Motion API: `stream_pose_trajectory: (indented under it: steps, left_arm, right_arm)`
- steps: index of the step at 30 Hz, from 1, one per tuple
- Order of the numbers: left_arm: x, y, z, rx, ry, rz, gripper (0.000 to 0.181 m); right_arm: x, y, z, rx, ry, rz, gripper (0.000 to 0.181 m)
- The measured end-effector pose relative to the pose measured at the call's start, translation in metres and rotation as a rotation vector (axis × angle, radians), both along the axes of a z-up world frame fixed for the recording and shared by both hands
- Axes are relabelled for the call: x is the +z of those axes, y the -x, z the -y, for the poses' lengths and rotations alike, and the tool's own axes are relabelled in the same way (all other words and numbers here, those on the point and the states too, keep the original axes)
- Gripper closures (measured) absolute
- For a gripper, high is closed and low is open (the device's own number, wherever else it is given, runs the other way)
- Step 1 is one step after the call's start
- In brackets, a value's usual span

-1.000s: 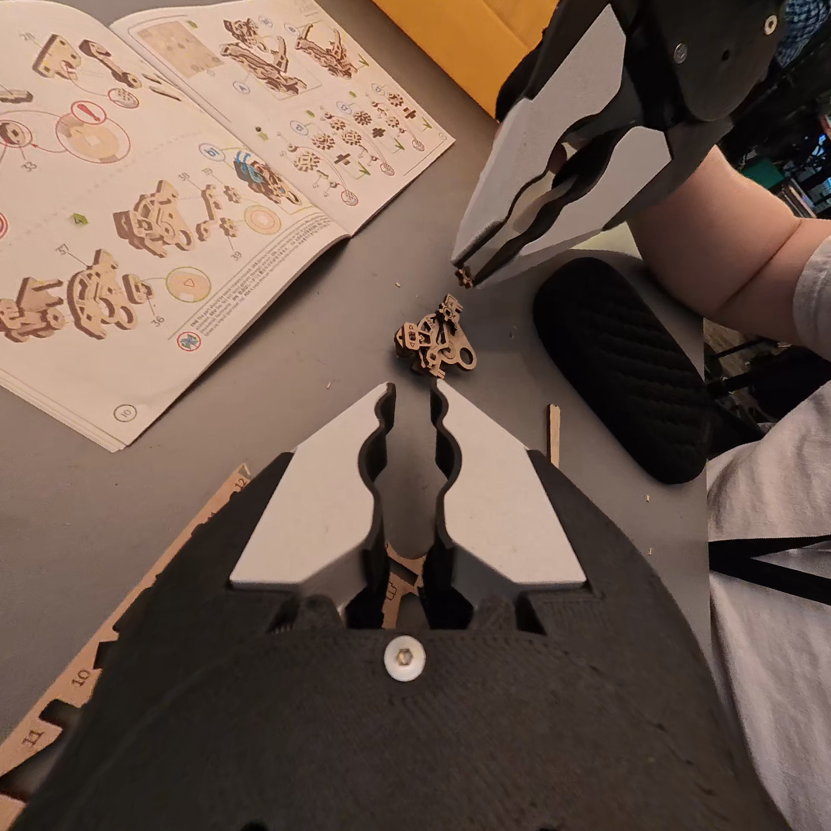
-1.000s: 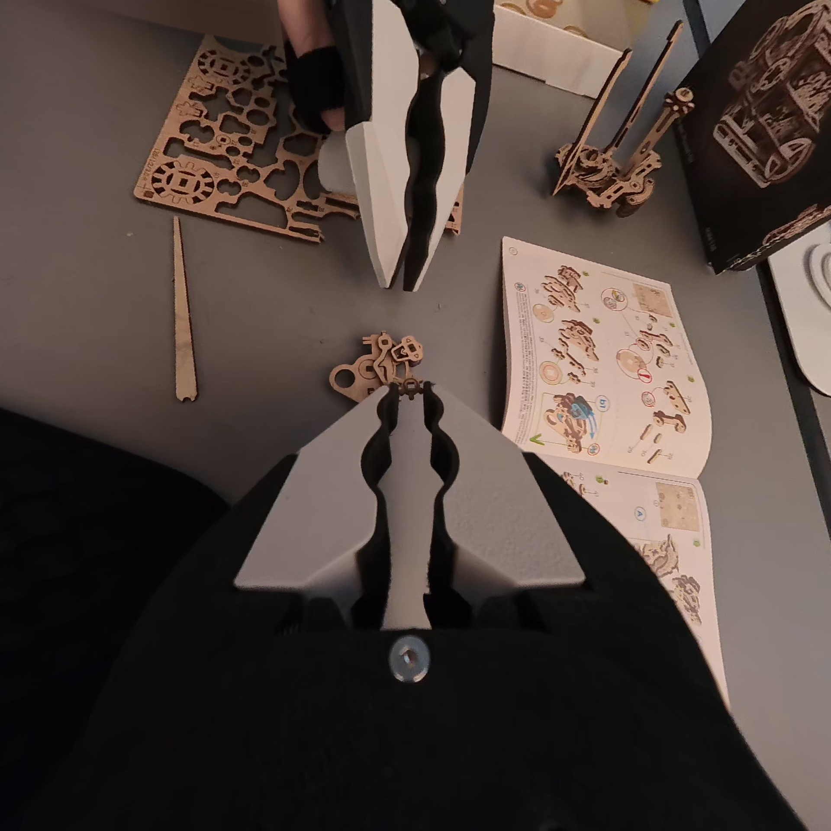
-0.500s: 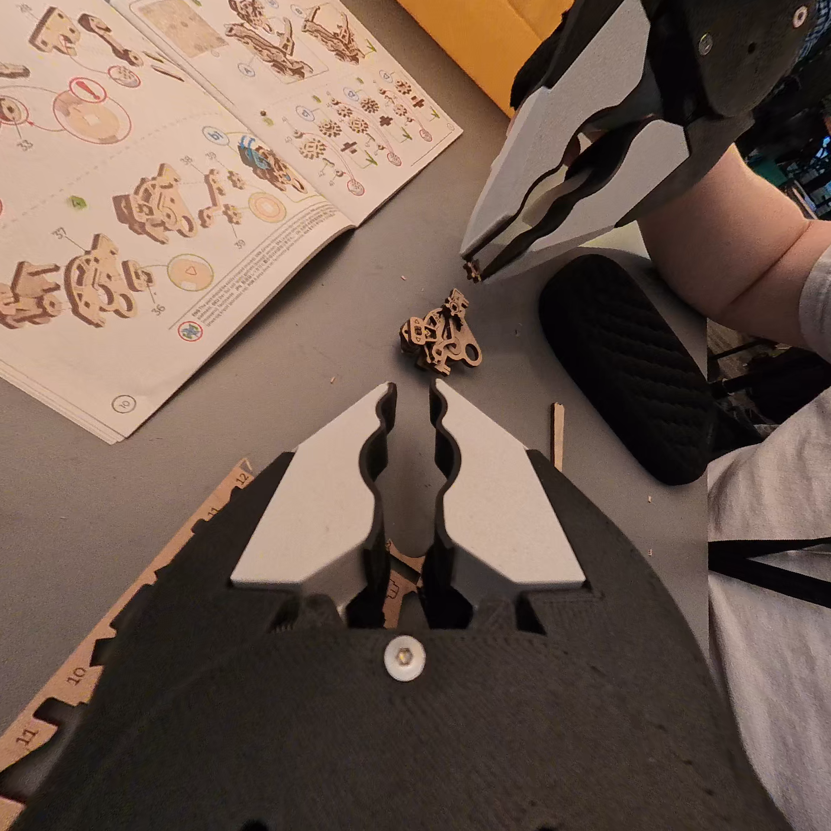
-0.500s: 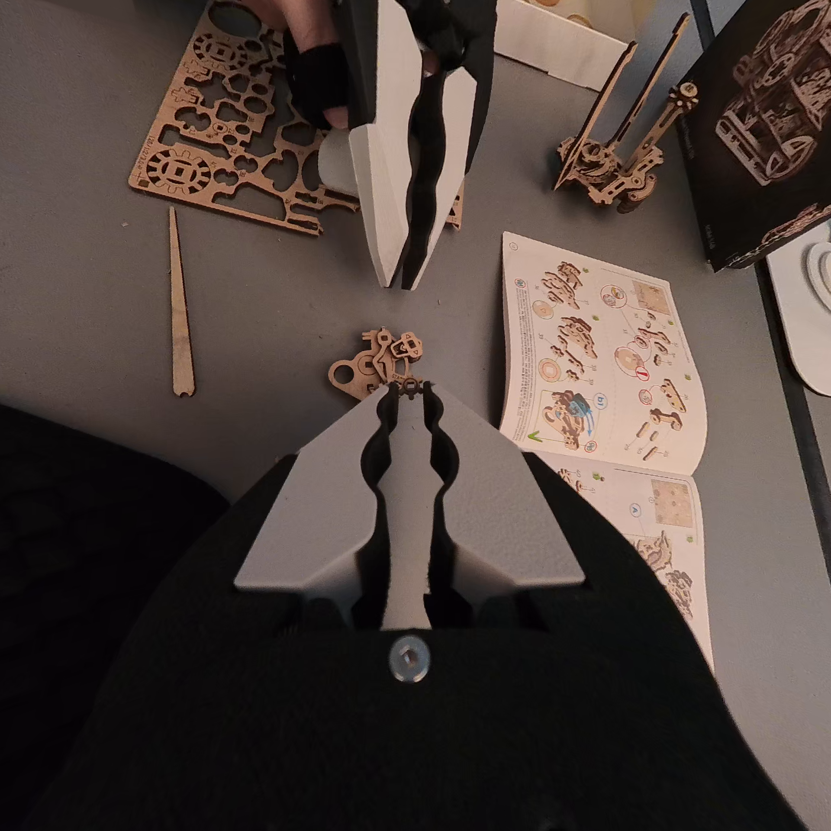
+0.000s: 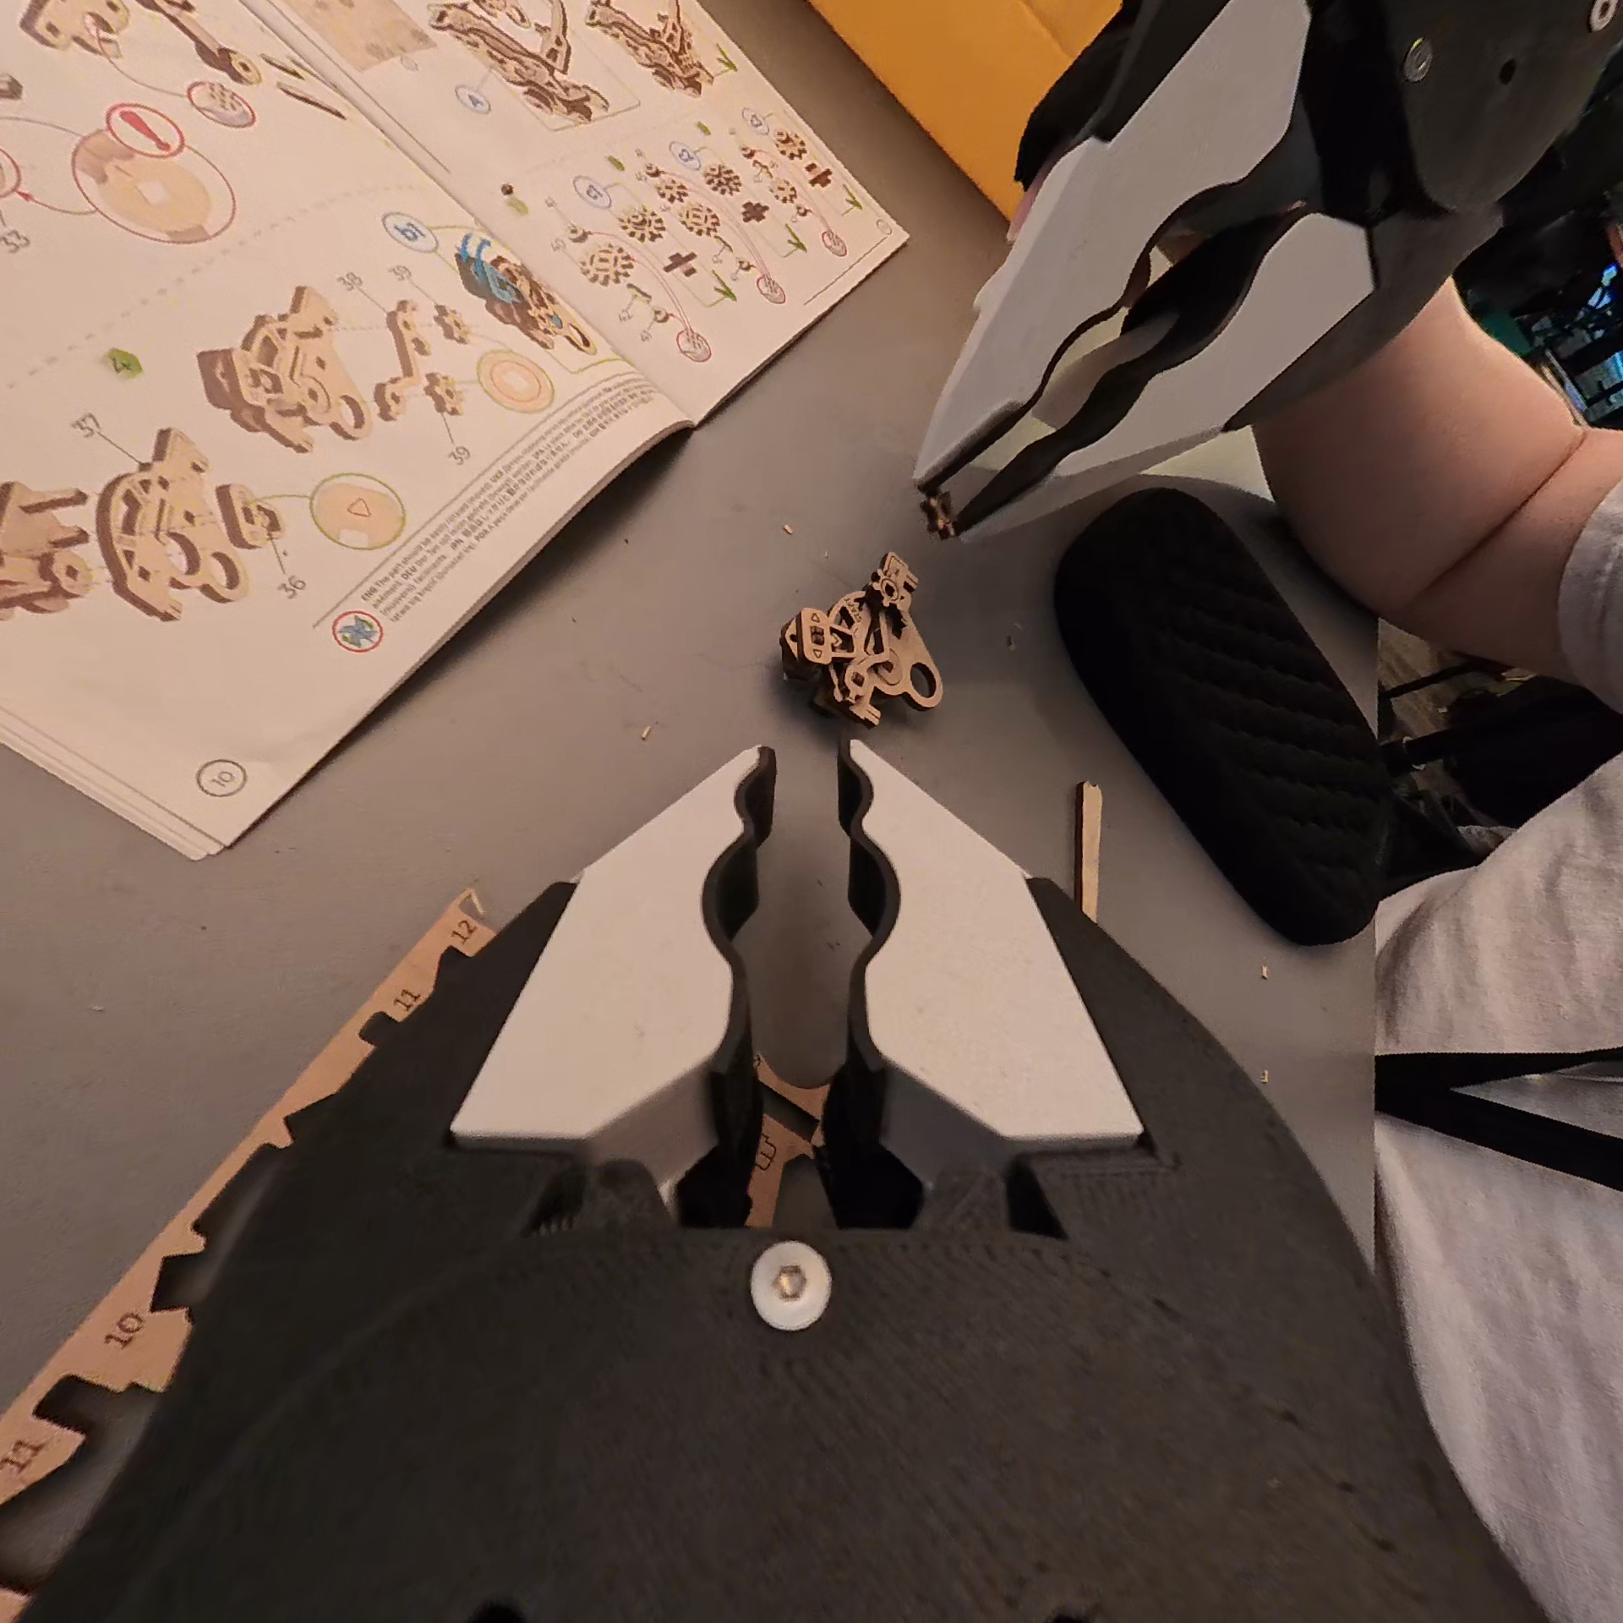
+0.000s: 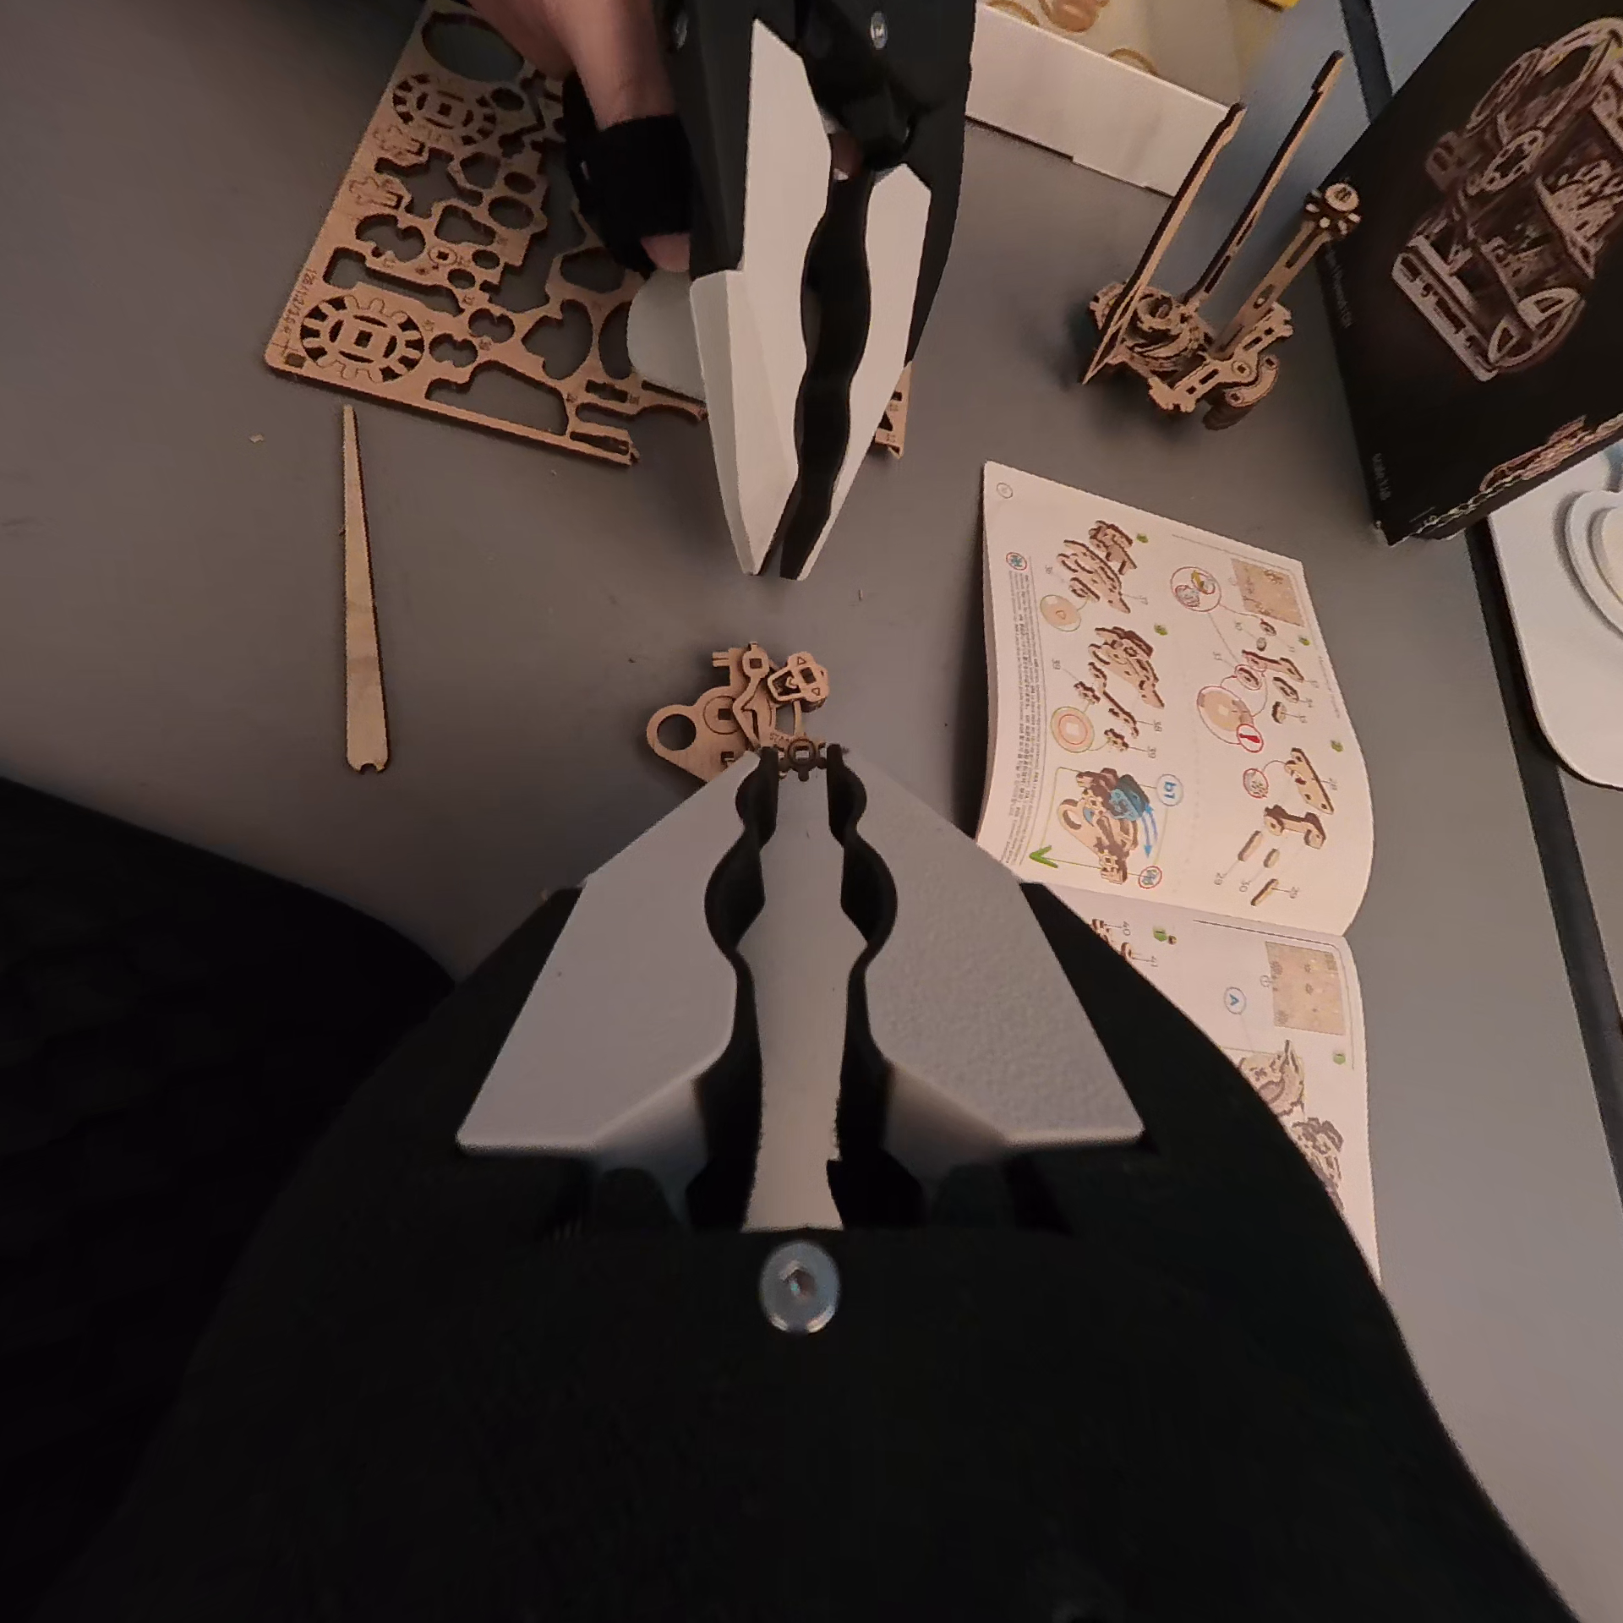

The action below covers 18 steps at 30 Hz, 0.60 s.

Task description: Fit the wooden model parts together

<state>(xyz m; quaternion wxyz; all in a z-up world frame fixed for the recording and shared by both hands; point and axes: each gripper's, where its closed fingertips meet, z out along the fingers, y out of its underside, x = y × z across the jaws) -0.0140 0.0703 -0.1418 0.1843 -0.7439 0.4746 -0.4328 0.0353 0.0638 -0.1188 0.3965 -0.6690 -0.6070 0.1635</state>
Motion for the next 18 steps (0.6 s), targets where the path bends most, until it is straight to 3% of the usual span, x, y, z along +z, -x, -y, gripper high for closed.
stream_pose_trajectory:
  steps: [8, 18]
  left_arm:
    - [0.000, -0.001, -0.004, 0.017, 0.014, 0.006, 0.170]
    - [0.006, -0.009, -0.005, 0.022, 0.113, 0.068, 0.170]
  right_arm:
    - [0.002, 0.017, 0.002, 0.010, 0.037, -0.077, 0.173]
    - [-0.014, 0.032, 0.001, 0.016, 0.088, -0.063, 0.173]
